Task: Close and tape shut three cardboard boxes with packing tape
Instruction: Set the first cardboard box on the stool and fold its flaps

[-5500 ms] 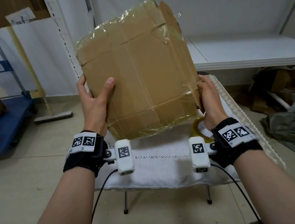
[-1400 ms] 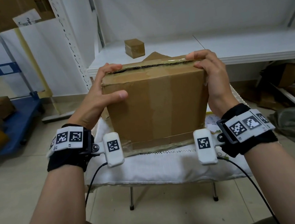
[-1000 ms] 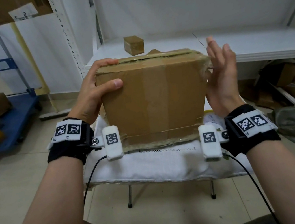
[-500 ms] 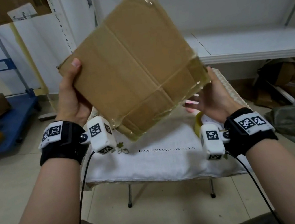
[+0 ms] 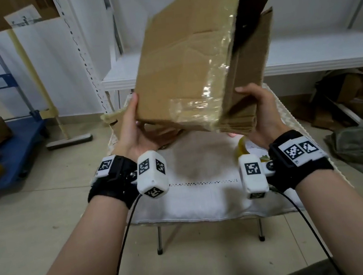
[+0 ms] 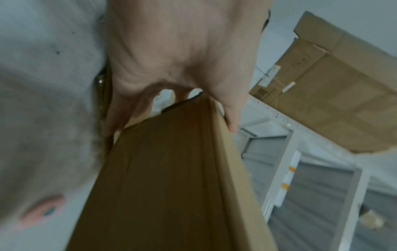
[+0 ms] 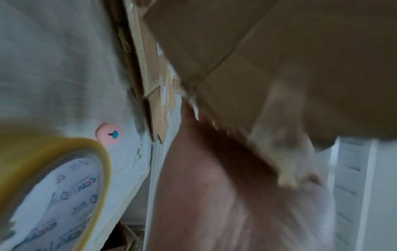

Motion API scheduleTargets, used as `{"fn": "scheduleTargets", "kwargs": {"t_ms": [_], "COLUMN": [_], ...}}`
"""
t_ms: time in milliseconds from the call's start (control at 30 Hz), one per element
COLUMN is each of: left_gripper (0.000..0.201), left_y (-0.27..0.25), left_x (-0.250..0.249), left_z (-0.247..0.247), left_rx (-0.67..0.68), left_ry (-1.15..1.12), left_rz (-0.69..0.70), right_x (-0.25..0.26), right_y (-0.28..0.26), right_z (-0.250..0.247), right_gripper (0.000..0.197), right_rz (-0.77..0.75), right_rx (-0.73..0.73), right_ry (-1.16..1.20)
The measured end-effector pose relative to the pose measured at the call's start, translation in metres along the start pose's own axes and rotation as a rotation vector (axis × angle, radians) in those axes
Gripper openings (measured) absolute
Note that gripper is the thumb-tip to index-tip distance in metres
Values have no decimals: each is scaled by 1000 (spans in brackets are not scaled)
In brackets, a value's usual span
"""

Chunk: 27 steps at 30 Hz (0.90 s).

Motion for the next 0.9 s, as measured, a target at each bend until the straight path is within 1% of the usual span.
{"fn": "scheduleTargets", "kwargs": {"t_ms": [33,100,167,267,433,500,533,600,733,767,900], "left_gripper": [79,78,73,74,60,60,60,59,61,59,36], "left_y": [3,7,8,9,3,-1,-2,-3,-3,-3,-8], "left_x": [4,9,12,13,29,32,33,36,38,39,45], "left_z": [-4,-10,-14,-23,-33,-38,-39,-40,-48,-46,-33], "left_rx": [-38,-99,-129,-183,-152,-172,-171,-138,-141,-134,-145], "left_ry": [68,166,227,377,620,692,722,738,755,776,874], "left_rz": [-26,-34,-42,-77,-184,-203,-226,-283,-324,-319,-281], "right_x": [2,9,14,20,24,24,24,25,28,29,31], "right_y": [0,-2,-4,-7,-15,-16,-17,-19,-18,-18,-15], "right_z": [-4,-7,-7,-9,-7,-6,-4,0,2,2,-2], "right_gripper": [17,23,29,33,45,42,37,27,21,19,16], "right_rz": [1,-21,-52,-73,-24,-9,-2,19,46,46,58], "right_rx": [-37,-67,-68,-81,-90,-65,-49,-20,-26,-36,-81], "right_ry": [4,12,36,47,-25,-31,-40,-65,-109,-119,-143]}}
Point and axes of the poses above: each hand's wrist, its own y-axis towards the middle knuckle, its own z-axis out of the palm, x = y × z, the point moved 6 cm from there along y, towards the middle knuckle, and after that the axes turned 6 degrees about -y, right-handed, at the moved point
